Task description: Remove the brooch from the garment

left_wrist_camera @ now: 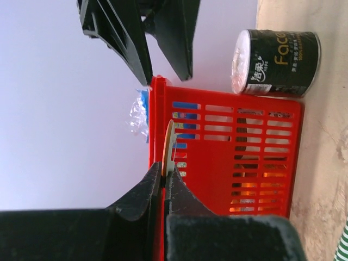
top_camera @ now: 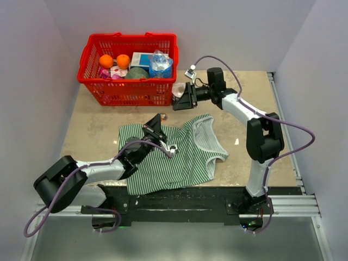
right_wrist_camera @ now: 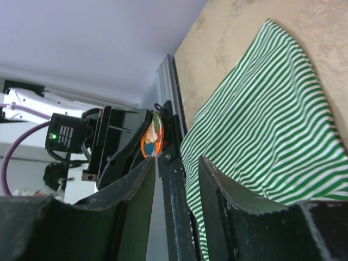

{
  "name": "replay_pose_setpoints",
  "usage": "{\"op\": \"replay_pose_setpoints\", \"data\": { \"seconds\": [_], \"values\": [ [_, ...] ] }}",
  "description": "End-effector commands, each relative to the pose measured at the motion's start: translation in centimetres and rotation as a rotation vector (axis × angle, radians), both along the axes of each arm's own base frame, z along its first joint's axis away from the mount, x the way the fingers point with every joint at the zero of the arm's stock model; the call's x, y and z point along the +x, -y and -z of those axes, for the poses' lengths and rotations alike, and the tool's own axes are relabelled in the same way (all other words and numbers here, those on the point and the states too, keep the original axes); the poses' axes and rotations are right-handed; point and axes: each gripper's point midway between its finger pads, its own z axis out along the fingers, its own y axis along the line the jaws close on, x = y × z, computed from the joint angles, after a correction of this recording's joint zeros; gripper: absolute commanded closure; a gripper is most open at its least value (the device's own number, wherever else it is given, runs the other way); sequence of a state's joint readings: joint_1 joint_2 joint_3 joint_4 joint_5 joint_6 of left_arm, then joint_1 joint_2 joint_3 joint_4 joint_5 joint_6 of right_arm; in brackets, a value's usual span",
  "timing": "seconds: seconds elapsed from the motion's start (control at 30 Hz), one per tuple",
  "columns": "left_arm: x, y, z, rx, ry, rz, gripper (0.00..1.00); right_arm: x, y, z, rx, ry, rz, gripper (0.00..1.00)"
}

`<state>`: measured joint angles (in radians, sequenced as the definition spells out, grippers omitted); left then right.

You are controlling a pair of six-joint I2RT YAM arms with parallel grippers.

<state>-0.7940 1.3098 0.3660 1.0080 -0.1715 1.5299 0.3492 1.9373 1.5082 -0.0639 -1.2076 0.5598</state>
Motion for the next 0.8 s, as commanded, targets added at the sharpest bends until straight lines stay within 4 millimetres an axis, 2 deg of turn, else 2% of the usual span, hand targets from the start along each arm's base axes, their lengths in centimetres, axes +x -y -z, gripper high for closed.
{"op": "replay_pose_setpoints", "data": {
  "seconds": [0.0, 0.13, 0.43, 0.77],
  "values": [
    [0.3, 1.0, -5.0, -0.078, 0.137, 0.014, 1.00, -1.6, -1.0, -1.6, 0.058, 0.033, -0.103, 0.58],
    [0.8, 1.5, -5.9, -0.088, 0.158, 0.014, 1.00, -2.0, -1.2, -1.7, 0.077, 0.021, -0.130, 0.59],
    [1.5, 2.3, -5.9, -0.079, 0.160, 0.014, 1.00, -3.0, -1.3, -2.1, 0.111, -0.017, -0.179, 0.71],
    [1.7, 2.6, -5.2, -0.055, 0.154, 0.021, 1.00, -3.8, -1.8, -2.3, 0.129, -0.033, -0.234, 0.77]
  ]
}}
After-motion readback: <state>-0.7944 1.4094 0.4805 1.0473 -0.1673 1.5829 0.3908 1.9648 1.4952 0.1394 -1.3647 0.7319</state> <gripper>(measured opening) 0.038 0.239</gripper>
